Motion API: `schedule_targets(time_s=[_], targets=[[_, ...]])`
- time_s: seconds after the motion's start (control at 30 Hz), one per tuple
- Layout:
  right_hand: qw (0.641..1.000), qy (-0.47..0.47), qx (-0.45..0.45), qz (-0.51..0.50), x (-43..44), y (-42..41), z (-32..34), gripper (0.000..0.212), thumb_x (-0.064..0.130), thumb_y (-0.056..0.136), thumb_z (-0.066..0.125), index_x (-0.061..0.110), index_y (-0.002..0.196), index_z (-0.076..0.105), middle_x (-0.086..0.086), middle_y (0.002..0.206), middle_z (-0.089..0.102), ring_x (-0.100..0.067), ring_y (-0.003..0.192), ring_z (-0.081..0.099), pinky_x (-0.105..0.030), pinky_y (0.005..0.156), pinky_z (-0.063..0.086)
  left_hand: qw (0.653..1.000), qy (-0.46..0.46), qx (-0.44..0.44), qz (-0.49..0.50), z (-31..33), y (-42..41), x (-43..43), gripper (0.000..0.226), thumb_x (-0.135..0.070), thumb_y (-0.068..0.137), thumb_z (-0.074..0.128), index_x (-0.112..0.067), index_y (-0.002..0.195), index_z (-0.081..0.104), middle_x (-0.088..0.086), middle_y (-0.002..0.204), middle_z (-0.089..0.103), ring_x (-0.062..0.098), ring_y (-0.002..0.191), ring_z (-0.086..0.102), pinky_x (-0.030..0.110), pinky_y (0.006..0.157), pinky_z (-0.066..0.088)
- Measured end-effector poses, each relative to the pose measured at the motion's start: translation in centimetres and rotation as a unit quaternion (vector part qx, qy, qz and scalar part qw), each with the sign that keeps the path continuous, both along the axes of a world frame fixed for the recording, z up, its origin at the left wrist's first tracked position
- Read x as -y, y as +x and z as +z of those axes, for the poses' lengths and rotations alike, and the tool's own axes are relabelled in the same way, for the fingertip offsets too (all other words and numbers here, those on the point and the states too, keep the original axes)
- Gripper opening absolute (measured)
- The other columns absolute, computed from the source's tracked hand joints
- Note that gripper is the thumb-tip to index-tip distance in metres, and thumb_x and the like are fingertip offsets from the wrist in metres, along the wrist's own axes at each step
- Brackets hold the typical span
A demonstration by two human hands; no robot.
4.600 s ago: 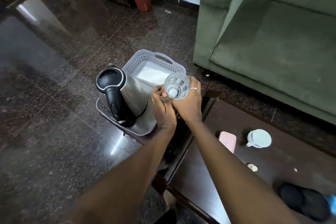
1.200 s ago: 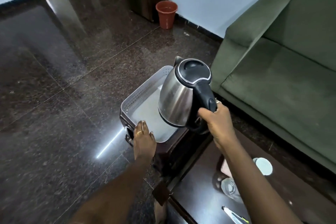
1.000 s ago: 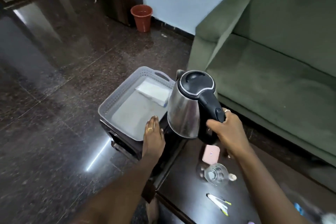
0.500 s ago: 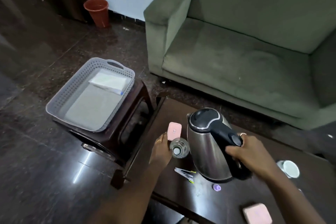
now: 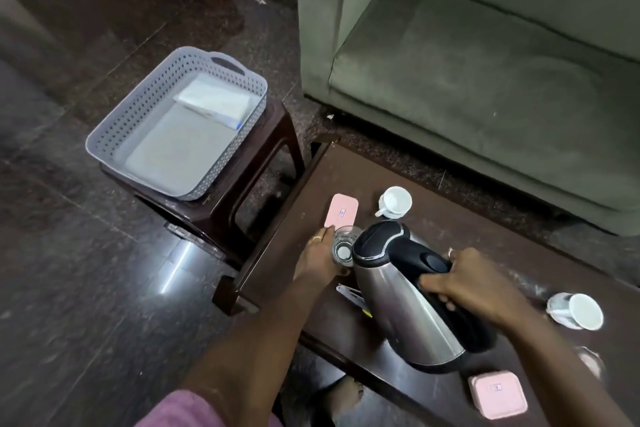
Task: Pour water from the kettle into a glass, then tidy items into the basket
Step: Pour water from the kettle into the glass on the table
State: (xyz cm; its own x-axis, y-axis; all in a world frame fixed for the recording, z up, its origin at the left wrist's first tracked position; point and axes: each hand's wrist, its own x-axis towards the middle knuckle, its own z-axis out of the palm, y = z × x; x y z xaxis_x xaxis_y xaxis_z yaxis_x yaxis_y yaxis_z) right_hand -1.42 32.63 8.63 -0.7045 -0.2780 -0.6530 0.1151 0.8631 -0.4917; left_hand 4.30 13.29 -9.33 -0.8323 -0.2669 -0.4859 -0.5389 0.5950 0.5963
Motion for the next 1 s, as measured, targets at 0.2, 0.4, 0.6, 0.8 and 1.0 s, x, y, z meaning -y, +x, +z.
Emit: schedule_targets(time_s=[0.2, 0.4, 0.6, 0.8, 1.0], targets=[[1.000, 0.009, 0.015, -0.011, 1.7, -0.7, -0.9, 0.021, 0.023, 0.065, 0.071, 0.011, 0.054, 0.056, 0.002, 0.036, 0.054, -0.011, 0.032, 0.050, -0.019, 0.039, 0.041, 0.999, 0.024, 0.010, 0.030, -0.6, 0.0, -0.2, 0.073, -0.020, 0.077, 0.067, -0.020, 0.142, 0.033, 0.005, 0.145, 0.039, 0.026, 0.127, 0.046, 0.038, 0.106, 0.040], [0.999, 0.036, 0.026, -0.002, 3.0, -1.6, -0.7, 0.025, 0.021, 0.064, 0.070, 0.011, 0.048, 0.055, 0.000, 0.036, 0.053, -0.014, 0.031, 0.048, -0.017, 0.037, 0.039, 0.999, 0.027, 0.030, 0.025, -0.7, 0.0, -0.1, 0.077, -0.019, 0.077, 0.067, -0.026, 0.144, 0.029, 0.003, 0.146, 0.037, 0.028, 0.124, 0.050, 0.041, 0.102, 0.043], [0.998, 0.051, 0.036, 0.011, 3.8, -2.0, -0.3, 0.036, 0.019, 0.067, 0.070, 0.010, 0.039, 0.050, -0.002, 0.033, 0.050, -0.016, 0.030, 0.045, -0.021, 0.041, 0.039, 0.998, 0.035, 0.028, 0.047, -0.8, -0.3, 0.0, 0.065, -0.014, 0.081, 0.062, -0.029, 0.138, 0.036, 0.001, 0.142, 0.041, 0.025, 0.123, 0.050, 0.037, 0.102, 0.043], [0.997, 0.063, 0.046, 0.008, 4.5, -2.4, 0.3, 0.037, 0.019, 0.068, 0.071, 0.009, 0.040, 0.050, -0.001, 0.032, 0.049, -0.016, 0.029, 0.043, -0.022, 0.041, 0.040, 0.995, 0.065, 0.038, 0.065, -0.8, -0.4, 0.2, 0.072, -0.018, 0.073, 0.072, -0.031, 0.136, 0.039, 0.003, 0.136, 0.049, 0.025, 0.121, 0.052, 0.039, 0.101, 0.045], [0.996, 0.074, 0.055, 0.018, 5.1, -2.8, 0.6, 0.033, 0.018, 0.068, 0.070, 0.008, 0.044, 0.050, -0.003, 0.035, 0.049, -0.018, 0.031, 0.043, -0.026, 0.047, 0.041, 0.996, 0.055, 0.038, 0.065, -0.8, -0.6, 0.3, 0.070, -0.019, 0.073, 0.072, -0.026, 0.135, 0.039, 0.007, 0.134, 0.051, 0.028, 0.121, 0.052, 0.037, 0.099, 0.044]])
